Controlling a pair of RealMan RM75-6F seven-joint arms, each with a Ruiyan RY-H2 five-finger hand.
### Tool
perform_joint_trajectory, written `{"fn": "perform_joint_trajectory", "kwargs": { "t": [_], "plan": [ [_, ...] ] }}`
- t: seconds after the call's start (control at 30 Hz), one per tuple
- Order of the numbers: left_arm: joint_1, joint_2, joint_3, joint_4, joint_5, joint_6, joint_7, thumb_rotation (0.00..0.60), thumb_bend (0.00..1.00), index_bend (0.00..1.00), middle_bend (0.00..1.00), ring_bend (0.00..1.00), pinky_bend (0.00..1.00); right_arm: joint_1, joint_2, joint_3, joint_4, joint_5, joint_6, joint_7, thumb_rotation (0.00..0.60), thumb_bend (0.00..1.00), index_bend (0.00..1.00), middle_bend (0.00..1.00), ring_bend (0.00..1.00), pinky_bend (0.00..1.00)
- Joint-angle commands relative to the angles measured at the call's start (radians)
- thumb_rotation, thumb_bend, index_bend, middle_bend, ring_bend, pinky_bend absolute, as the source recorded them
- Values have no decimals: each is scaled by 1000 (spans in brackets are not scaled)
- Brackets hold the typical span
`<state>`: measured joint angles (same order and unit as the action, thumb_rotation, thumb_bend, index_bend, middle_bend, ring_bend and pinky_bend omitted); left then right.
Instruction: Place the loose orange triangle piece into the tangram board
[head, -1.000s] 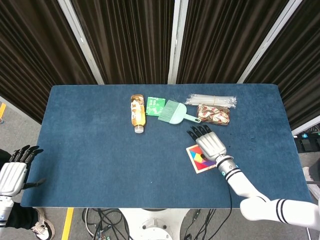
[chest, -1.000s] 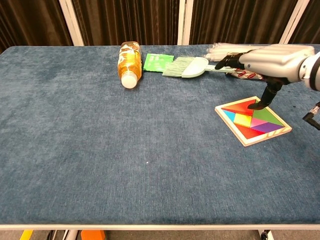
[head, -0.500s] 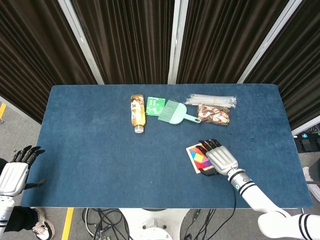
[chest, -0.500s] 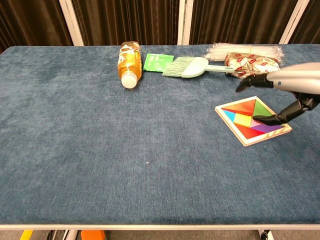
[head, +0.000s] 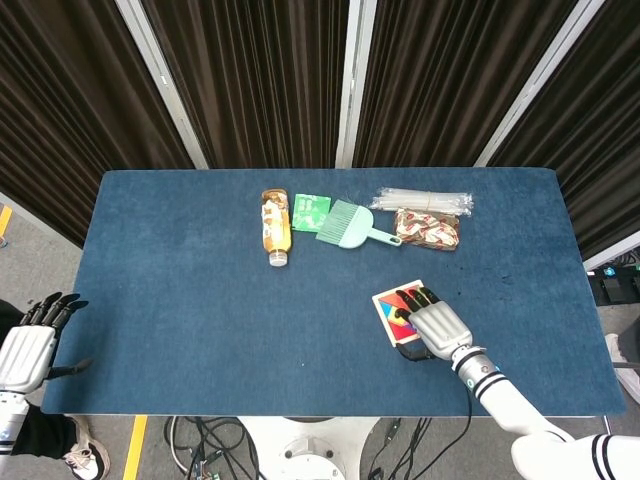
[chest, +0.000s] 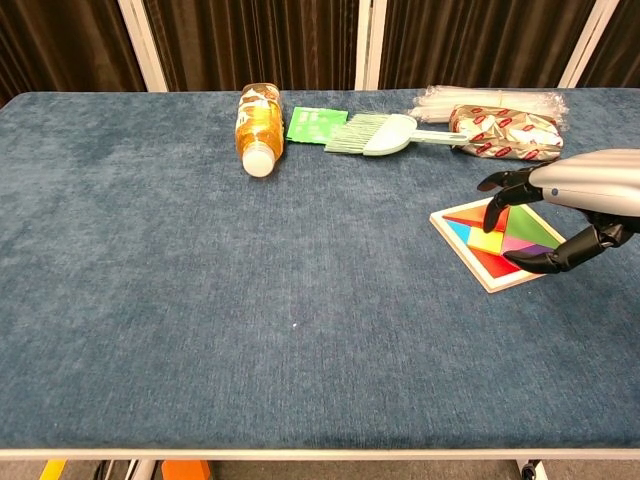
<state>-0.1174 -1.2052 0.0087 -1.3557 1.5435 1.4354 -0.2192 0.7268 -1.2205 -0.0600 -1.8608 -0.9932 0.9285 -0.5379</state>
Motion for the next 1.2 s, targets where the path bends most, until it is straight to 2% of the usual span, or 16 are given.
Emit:
{"fn": "perform_joint_trajectory", "kwargs": {
  "t": [0.03,0.33,0.9,1.2],
  "plan": [
    [0,0,0,1,-1,0,0,600,0,197,129,51,151,-3,-10,-1,7,15,6,-9,251,349,256,0,0,0],
    [1,0,0,3,-3,-1,-1,600,0,197,129,51,151,-2,-42,10,45,30,5,-18,251,349,146,0,0,0],
    [1,-3,-2,5,-1,3,-4,600,0,201,110,51,152,6,-55,0,48,62,-5,-58,251,354,139,0,0,0],
    [0,-1,-1,4,-1,-1,-7,600,0,202,92,51,152,6,-59,-7,42,71,11,-83,253,355,169,0,0,0]
  ]
}}
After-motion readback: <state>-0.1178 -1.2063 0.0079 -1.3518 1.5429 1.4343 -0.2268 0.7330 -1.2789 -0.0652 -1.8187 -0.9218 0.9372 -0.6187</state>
